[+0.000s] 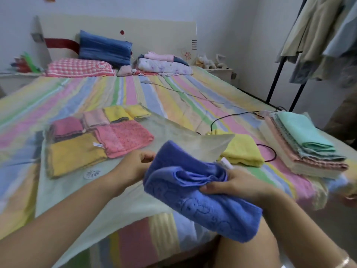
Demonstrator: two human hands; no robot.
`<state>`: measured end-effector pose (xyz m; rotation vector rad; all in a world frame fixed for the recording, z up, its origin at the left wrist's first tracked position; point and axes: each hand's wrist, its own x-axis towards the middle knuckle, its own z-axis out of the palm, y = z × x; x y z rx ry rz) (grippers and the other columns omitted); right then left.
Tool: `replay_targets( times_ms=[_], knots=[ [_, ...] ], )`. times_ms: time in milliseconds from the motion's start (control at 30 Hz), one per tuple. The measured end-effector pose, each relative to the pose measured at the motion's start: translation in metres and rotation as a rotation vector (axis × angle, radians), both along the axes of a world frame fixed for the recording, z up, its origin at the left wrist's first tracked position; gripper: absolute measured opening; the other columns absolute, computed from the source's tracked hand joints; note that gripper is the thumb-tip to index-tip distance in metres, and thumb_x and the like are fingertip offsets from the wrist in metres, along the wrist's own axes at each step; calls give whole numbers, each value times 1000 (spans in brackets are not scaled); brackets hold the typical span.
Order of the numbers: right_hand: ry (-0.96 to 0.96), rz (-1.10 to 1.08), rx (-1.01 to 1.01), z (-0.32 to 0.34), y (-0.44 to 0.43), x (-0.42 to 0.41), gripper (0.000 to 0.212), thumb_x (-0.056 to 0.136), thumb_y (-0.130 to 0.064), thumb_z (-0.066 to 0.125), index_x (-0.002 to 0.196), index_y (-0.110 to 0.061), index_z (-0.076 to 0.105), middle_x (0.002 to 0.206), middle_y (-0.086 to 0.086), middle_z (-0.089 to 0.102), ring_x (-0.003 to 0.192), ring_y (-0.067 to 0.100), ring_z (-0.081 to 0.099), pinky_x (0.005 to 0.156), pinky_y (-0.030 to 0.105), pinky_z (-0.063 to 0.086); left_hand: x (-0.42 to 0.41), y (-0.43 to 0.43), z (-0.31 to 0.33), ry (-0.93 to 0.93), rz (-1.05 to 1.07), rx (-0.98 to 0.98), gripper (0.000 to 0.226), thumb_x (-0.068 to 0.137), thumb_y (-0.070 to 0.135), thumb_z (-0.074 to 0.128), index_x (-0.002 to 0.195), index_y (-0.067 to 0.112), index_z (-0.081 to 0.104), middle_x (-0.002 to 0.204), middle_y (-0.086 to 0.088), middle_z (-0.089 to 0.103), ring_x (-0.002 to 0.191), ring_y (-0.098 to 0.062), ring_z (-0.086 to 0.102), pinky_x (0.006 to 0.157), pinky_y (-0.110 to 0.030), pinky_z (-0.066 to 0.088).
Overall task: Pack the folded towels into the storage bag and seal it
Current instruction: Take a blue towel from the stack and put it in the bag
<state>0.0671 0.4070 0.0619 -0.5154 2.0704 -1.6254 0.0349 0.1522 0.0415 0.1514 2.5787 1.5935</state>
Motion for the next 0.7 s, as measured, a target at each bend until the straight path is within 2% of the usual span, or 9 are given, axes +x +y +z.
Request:
replay_targets(
  times_ms=[67,167,233,333,433,567,600,667,700],
  knots=[
    [-126,40,-6,-9,-1,-1,30,87,-3,66,107,-25,66,99,-9,74,94,9,69,76,16,52,1,-2,0,-28,-1,45,19,86,20,67,80,1,68,69,-7,64,60,-10,52,54,-23,43],
    [-243,45,41,-25,-7,-10,43,82,-14,72,123,-18,61,117,6,69,109,23,65,92,32,51,3,-3,0,-4,19,91,23,93,16,60,82,-3,66,65,-4,61,55,-10,51,48,-20,41],
    [-375,-29,25,-37,-13,-12,48,77,-17,76,123,-15,62,117,14,68,109,32,64,97,42,50,5,-3,3,56,17,114,22,91,16,64,78,0,69,65,-5,64,54,-10,52,46,-20,41],
    [-457,-226,58,-57,-27,-8,29,79,-12,76,107,-10,69,98,16,73,88,29,71,77,36,56,9,-2,9,142,-21,163,21,89,15,65,70,8,69,69,-8,69,53,-13,53,42,-22,40],
    [-490,-339,143,-71,-43,-1,28,76,-23,78,94,-3,72,81,12,75,72,22,71,67,29,57,12,2,15,185,-56,175,21,90,13,65,70,7,68,69,-8,69,52,-12,54,42,-21,41],
    [-580,-305,-146,-63,-77,11,24,85,-16,69,67,-2,75,68,13,71,56,22,68,51,23,54,16,6,20,206,-67,152,24,87,19,68,73,0,67,59,-7,62,50,-10,50,46,-18,40],
    [-553,-283,-221,-61,-87,10,20,87,-15,67,74,-3,76,74,14,73,62,23,70,54,24,55,16,6,21,212,-64,155,26,87,20,69,72,0,66,56,-4,58,49,-11,48,46,-18,39],
    [-392,-337,-310,-59,-107,-5,16,89,-12,63,100,-4,71,93,16,73,86,28,72,72,31,58,17,6,26,209,-67,179,28,87,20,69,68,1,64,55,-5,54,49,-13,46,46,-18,39],
    [-320,-354,-337,-61,-118,-19,17,89,-12,63,104,-4,67,99,16,72,95,30,69,80,35,57,16,5,30,197,-60,207,27,87,19,69,65,3,63,56,-5,54,49,-13,47,46,-18,40]
  ],
)
